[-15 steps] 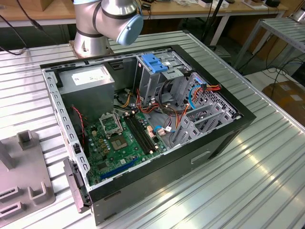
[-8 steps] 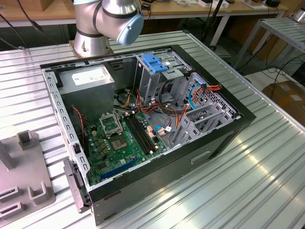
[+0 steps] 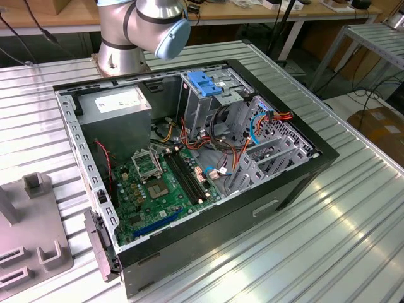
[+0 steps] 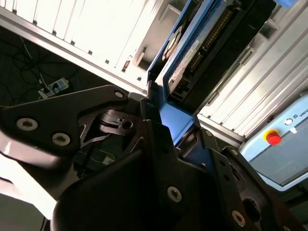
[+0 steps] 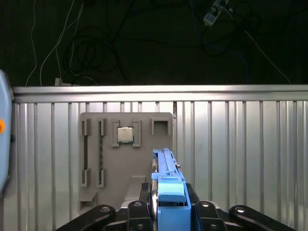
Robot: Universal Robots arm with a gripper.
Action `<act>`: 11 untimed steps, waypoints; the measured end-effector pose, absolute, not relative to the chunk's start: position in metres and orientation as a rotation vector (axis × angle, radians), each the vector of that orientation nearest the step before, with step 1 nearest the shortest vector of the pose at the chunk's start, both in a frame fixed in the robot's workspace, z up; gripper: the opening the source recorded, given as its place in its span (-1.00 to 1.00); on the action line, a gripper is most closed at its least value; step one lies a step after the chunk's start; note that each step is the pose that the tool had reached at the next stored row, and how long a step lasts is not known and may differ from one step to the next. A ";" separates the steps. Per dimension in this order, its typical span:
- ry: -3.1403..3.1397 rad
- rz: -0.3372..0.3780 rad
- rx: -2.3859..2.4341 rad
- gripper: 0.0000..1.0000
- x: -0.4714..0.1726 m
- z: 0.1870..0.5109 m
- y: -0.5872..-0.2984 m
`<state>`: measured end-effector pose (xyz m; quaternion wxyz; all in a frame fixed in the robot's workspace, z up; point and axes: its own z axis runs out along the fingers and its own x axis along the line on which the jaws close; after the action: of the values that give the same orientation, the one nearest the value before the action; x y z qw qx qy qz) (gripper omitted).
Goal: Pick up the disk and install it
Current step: 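Pick up the disk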
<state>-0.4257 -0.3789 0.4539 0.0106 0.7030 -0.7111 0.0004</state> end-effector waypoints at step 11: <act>-2.219 0.002 2.194 -0.25 -0.407 0.464 -0.379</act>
<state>-0.4070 -0.3790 0.4638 0.0108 0.7030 -0.7111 0.0007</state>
